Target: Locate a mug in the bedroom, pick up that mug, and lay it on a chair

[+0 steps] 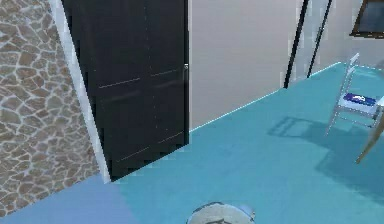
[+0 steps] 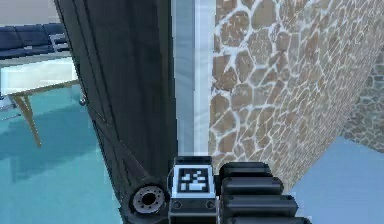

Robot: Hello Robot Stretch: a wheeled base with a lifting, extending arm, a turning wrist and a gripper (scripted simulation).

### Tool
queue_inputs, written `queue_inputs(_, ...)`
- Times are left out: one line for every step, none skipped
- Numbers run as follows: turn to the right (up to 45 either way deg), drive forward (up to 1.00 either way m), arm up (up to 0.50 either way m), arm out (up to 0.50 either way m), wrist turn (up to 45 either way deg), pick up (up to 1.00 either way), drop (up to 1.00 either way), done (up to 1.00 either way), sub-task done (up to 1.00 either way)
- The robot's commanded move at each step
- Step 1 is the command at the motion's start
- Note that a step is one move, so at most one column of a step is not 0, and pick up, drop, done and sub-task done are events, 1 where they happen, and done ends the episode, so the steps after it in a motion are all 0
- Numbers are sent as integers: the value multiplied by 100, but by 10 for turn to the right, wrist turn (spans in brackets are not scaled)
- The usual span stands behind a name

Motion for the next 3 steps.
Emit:
queue_inputs(-330,0,0,0,0,0,0,0,0)
queue_inputs(0,35,0,0,0,0,0,0,0)
queue_inputs(-450,0,0,0,0,0,0,0,0)
